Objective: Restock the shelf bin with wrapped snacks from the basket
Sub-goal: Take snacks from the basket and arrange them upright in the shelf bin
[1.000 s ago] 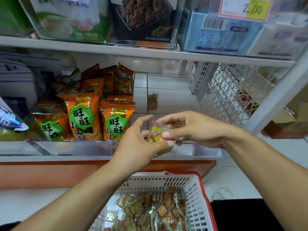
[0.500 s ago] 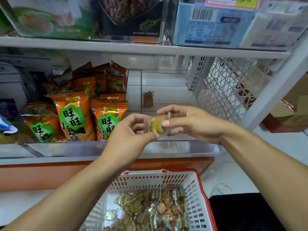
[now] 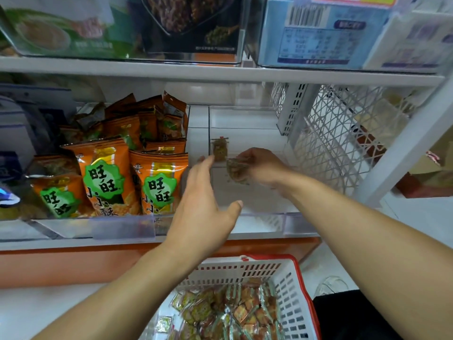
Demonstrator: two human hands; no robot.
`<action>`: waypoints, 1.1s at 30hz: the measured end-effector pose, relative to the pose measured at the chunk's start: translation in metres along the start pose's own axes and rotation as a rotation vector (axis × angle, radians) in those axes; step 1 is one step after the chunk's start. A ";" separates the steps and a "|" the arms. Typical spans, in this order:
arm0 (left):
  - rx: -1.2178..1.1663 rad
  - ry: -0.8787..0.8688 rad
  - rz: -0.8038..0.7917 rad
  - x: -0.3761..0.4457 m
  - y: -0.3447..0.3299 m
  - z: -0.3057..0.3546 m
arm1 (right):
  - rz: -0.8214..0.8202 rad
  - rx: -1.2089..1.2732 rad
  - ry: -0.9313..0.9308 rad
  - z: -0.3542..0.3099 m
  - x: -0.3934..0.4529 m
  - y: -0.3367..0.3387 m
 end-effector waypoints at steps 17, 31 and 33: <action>0.040 0.037 -0.057 0.002 -0.019 -0.006 | 0.214 -0.113 -0.009 0.028 0.110 -0.038; 0.076 0.006 -0.118 -0.010 -0.006 -0.003 | 0.157 -0.313 0.040 0.013 0.075 -0.026; 0.112 -0.010 -0.086 -0.020 0.001 0.002 | 0.287 -0.293 0.183 -0.008 0.051 -0.017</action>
Point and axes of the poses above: each hand's wrist, its own x-axis towards the middle knuckle, its own y-axis out of the back of the hand, z = x × y, the point moved 3 cm from there along x, towards the middle knuckle, and after that the axes turned 5 degrees about y, right-handed, at the moved point
